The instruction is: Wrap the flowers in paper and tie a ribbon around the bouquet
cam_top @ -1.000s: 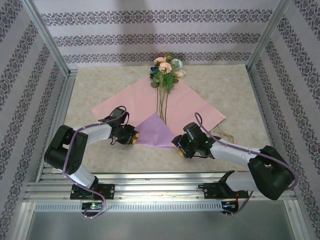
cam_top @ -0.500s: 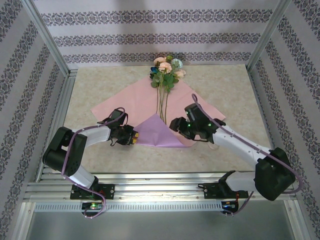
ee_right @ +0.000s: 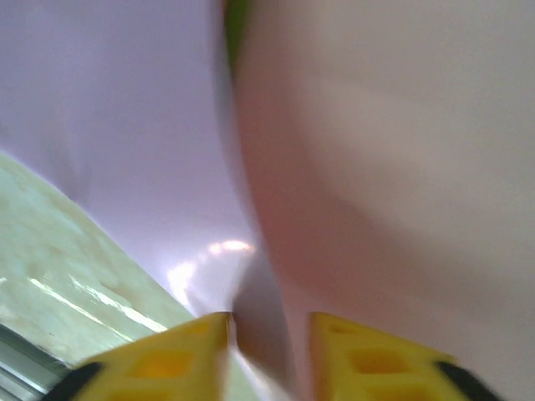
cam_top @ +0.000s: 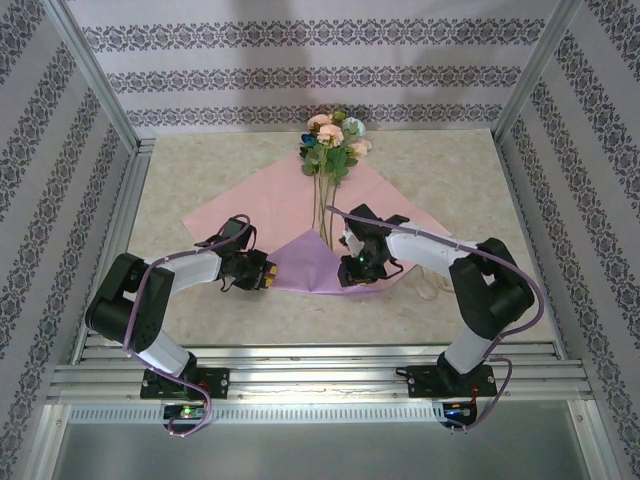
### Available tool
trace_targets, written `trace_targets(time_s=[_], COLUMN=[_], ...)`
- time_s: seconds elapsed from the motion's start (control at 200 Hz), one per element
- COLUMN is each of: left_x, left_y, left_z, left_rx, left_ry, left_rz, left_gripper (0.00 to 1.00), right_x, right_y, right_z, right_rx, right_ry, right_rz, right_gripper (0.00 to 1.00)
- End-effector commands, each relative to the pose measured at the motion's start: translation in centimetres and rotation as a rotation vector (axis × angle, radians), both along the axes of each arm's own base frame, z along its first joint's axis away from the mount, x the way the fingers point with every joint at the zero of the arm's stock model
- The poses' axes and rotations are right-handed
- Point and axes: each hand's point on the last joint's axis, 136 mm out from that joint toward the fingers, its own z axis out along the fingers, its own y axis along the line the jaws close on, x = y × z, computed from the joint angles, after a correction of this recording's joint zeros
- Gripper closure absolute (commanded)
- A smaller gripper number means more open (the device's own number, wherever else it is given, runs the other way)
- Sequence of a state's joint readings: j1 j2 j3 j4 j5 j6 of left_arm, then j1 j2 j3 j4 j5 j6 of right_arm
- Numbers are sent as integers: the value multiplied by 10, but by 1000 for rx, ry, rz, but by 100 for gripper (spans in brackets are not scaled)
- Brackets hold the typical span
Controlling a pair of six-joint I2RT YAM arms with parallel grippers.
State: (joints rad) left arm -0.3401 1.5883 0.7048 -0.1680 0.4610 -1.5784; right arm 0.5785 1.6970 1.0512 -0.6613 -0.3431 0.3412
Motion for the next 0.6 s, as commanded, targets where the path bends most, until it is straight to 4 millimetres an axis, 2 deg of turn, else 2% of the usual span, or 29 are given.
trace_targets(time_s=[0.0,0.045,0.15,0.215,0.28,0.35,0.495,0.594], left_x=[-57,-51,-44,-43,-46,-52,-62,-58], left_y=[37,36,36,38,38,34,21,10], left_z=[-39,-30,-3,16,32,39,34,34], left_rx=[190,194,200,199,187,150,71,50], left_ry=[240,213,156,109,64,32,-17,-79], left_rz=[8,-2,-24,-27,-21,-8,39,63], left_gripper=[76,72,51,43,40,39,38,37], right_x=[7,9,15,18,21,25,32,36], right_y=[13,14,12,12,13,12,12,11], right_z=[4,6,9,14,19,21,23,23], right_rx=[36,36,41,73,104,120,179,209], right_ry=[-9,-10,8,30,50,72,116,148], right_rz=[42,36,-4,-33,-56,-79,-125,-158], right_gripper=[90,100,100,100,100,100,100,100])
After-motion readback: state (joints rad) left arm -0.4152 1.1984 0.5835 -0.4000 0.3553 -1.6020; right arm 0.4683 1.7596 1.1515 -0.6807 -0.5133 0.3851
